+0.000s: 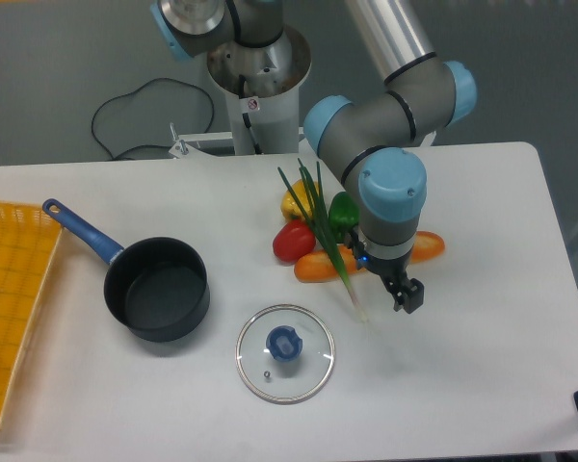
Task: Pick up the green onion
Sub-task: 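Lift the gripper off the bread and move it toward the green onion tops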
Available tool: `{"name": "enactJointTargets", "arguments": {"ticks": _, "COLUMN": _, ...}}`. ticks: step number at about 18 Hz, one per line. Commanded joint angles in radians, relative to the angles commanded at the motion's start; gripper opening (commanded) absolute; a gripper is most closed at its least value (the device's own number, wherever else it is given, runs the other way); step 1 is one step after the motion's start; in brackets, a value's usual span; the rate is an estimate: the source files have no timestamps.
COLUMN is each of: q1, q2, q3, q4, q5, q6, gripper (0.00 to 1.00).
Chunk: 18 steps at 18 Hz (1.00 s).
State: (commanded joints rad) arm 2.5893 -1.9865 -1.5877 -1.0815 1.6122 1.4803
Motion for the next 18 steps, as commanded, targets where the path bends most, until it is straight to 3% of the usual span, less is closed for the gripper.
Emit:
{"name": "enactJointTargets", "arguments": {"ticks": 8, "q1": -0.021, "q2": 0.009, "q3": -0.003, "q4": -0.008, "q5": -0.043, "q6": 0.002, "gripper": 1.00}}
{"name": "enactJointTargets", "arguments": {"ticks": 10, "q1": -0.025, "q2": 0.014, "q3": -0.029, "q4": -0.017, "q5": -0.029, "q6": 0.000, "gripper": 1.00}}
{"name": "enactJointTargets", "arguments": {"ticks": 12, "q1": -0.008, "q2": 0.079, "q3": -0.115, "q4": -0.017, "q5": -0.017, "q6": -0.002, "gripper": 1.00}}
{"name": "enactJointTargets", "arguments": {"ticks": 16, "q1": 0.044, "q2": 0.217, "q3": -0.222, "q4": -0.031, "q5": 0.017, "q6": -0.034, "gripper": 1.00}}
{"name": "enactJointTargets", "arguments": {"ticks": 18, "q1": 0.058, "q2": 0.233, "q3": -0.235, "q4": -0.049, "q5": 0.070, "q6": -0.118, "gripper": 1.00}}
